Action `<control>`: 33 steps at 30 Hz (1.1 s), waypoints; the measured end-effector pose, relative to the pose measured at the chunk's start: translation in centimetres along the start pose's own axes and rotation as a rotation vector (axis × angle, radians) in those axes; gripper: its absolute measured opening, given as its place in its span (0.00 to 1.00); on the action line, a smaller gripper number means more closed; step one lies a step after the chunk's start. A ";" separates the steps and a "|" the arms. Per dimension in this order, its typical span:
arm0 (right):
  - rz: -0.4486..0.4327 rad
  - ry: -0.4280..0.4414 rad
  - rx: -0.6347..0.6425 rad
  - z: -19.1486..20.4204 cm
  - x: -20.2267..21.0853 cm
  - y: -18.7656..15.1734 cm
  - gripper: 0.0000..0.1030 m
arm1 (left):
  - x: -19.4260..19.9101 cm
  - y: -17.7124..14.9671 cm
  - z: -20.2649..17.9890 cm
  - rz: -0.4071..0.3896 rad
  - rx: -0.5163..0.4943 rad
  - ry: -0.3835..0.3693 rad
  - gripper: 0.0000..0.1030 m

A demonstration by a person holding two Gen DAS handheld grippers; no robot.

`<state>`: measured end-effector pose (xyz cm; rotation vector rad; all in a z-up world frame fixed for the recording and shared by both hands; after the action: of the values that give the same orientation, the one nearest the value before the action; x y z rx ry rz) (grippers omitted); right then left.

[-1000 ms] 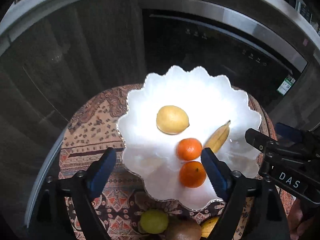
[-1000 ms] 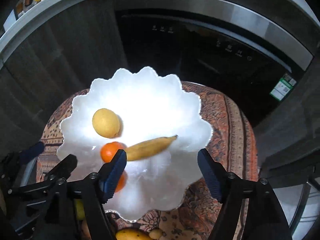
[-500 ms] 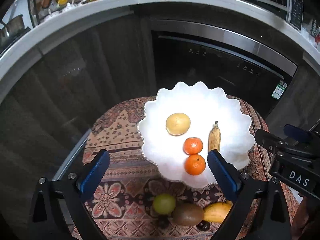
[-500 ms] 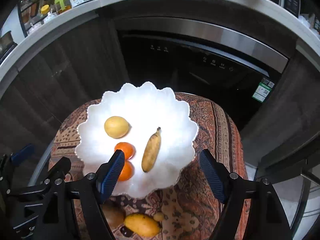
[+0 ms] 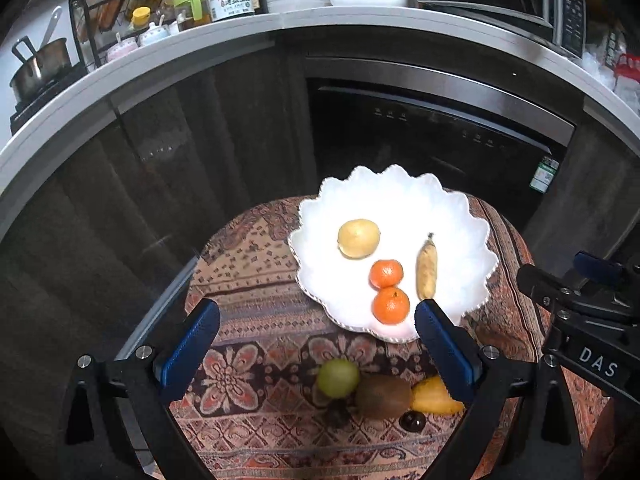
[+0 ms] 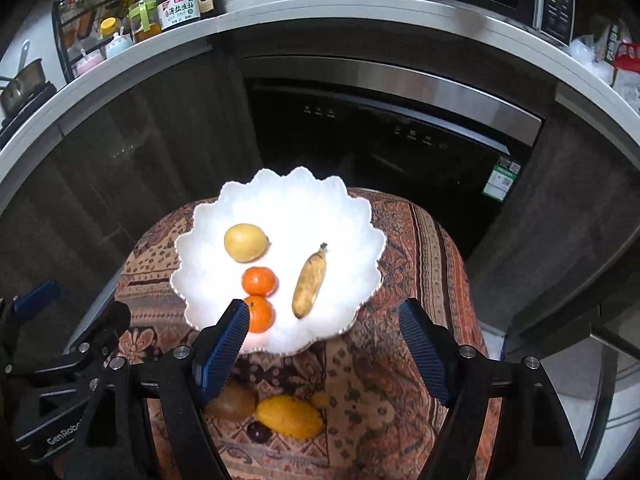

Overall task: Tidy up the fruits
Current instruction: 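Withdraw both tools from the bowl toward the remaining fruits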

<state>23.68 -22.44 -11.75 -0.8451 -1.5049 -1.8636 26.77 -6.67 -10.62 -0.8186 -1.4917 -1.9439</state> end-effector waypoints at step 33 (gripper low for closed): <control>0.022 -0.053 -0.027 0.5 -3.8 -12.4 0.76 | -5.7 -12.6 -0.3 0.089 -0.042 -0.024 0.83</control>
<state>16.46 -19.46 -22.12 -0.9268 -1.4987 -1.8632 21.27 -3.70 -22.91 -0.9140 -1.4076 -1.9123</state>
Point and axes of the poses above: each gripper's, at about its wrist camera, not at the fingertips, and x roughly against the way its jaws point, z to its left, y to its top, the point moved 6 cm from there along -x, roughly the way its jaws point, and after that the axes turned 9 degrees about y, right-handed, at the moved point
